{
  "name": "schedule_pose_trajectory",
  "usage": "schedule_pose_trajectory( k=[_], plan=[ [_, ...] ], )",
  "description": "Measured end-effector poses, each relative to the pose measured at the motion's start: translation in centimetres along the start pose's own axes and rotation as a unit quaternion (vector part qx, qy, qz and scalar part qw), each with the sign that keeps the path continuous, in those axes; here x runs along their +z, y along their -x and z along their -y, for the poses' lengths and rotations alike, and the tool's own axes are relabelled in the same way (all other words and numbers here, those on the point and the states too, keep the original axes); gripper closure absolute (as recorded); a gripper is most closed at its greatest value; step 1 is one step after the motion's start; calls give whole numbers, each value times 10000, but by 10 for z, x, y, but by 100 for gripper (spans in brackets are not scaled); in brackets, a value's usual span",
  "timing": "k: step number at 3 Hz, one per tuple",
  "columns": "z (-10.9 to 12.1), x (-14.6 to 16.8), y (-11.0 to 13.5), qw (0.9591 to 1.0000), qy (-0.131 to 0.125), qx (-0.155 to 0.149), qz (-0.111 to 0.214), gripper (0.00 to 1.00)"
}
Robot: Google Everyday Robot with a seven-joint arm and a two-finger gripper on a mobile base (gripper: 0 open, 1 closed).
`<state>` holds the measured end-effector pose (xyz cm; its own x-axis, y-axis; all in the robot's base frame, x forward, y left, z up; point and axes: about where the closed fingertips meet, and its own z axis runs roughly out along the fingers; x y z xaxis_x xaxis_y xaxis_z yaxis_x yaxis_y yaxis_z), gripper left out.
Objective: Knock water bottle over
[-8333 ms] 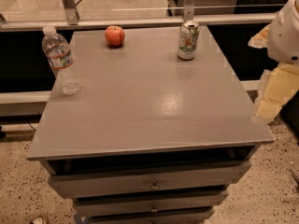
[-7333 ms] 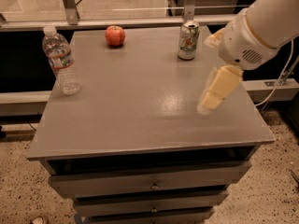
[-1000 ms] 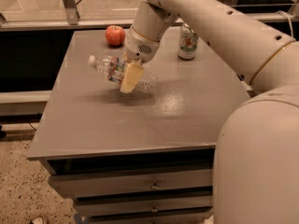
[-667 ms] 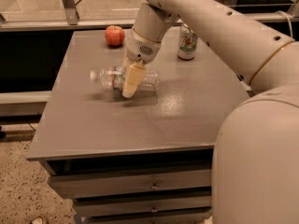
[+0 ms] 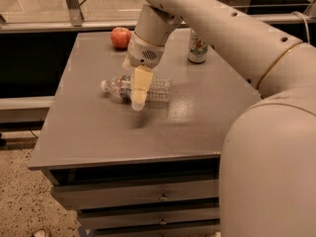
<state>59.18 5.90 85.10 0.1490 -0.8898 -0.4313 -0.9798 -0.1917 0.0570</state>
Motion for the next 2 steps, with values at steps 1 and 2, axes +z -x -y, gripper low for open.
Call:
schedule_pose_trajectory(
  k=[1,2],
  plan=[
    [-6,-19,-3,9994,-225,62,247,0],
    [-29,-65,-16,9922,-807,299,903,0]
  ],
)
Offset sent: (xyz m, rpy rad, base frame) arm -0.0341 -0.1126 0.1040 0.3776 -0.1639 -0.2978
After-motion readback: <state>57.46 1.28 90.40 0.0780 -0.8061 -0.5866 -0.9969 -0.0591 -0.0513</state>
